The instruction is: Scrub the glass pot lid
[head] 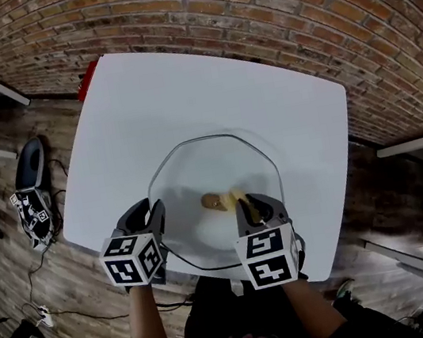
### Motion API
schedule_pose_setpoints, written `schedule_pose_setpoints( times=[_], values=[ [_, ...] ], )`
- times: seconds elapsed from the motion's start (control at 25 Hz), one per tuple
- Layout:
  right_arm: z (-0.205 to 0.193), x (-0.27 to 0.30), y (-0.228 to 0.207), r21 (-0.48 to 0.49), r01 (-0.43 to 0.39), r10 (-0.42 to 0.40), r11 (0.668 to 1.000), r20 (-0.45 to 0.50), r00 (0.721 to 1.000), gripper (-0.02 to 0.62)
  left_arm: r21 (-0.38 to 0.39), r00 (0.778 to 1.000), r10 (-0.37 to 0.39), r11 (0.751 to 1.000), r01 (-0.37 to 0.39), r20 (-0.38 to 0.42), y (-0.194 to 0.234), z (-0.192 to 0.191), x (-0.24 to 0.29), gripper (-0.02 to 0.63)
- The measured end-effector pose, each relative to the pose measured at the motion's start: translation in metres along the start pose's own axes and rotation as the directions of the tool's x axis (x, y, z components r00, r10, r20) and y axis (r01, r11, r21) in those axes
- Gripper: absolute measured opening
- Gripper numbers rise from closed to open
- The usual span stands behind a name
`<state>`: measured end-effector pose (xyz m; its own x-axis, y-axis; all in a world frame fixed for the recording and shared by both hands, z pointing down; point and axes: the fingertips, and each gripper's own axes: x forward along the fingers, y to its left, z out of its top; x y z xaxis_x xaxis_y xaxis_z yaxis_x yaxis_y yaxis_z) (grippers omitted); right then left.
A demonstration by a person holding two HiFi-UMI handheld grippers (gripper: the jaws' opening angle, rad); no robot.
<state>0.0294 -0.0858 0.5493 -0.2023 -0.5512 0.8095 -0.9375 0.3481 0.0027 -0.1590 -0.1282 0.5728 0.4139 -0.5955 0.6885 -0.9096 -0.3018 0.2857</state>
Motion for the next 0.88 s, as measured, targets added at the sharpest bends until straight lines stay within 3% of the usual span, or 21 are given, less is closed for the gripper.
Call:
schedule_pose_setpoints(
  times=[0.32,0.64,0.88],
  values=[
    [-0.008,-0.015,-0.051,0.025,0.124,-0.124,0.992,-0.027,0.992,0.057,-0.003,1.0,0.004,1.0,-0.004,0.006,0.0,0.0,-0.001,0.11],
    [0.001,-0.02,-0.05,0.062,0.106,-0.109,0.992,0.041,0.993,0.057,0.007,1.0,0.01,1.0,-0.01,0.004,0.0,0.0,-0.004,0.109],
    [0.02,-0.031,-0.052,0.074,0.103,-0.111,0.992,0.117,0.987,0.057,0.005,0.998,0.011,1.0,-0.012,0.06,0.001,0.02,-0.02,0.109]
  ],
)
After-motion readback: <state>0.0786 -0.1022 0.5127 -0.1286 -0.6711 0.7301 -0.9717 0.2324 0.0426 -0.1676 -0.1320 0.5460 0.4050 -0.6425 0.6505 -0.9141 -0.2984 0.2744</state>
